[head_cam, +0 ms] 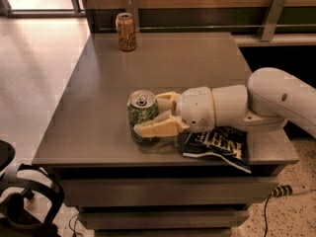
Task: Move green can near orange can
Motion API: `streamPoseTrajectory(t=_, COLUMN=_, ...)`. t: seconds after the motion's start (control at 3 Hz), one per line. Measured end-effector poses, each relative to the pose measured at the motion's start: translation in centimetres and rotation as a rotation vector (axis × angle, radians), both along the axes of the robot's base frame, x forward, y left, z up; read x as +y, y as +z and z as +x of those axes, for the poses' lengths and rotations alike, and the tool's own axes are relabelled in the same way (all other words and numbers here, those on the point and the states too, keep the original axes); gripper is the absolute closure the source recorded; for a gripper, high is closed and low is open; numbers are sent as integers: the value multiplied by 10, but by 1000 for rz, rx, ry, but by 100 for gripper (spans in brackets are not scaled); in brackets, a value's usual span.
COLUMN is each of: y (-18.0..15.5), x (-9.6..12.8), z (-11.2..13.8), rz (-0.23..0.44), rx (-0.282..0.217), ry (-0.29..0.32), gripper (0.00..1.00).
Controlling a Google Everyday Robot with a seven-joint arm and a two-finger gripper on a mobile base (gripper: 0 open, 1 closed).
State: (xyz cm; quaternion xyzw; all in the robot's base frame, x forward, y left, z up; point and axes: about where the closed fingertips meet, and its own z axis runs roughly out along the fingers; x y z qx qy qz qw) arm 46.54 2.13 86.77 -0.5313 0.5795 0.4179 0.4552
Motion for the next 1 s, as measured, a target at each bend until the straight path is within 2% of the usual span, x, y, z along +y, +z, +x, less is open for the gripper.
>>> streamPoseTrajectory(t=0.33, y=1, x=2, z=-1, rz=-1, rx=-1, ry=4, gripper=100)
streamPoseTrajectory(t=0.67, y=1, x=2, z=-1, rz=-1, rx=-1, ry=4, gripper=100)
streamPoseTrajectory(t=1.0, y=12, x=-4, z=8, rz=-20, rx=30, ry=-5, gripper=100)
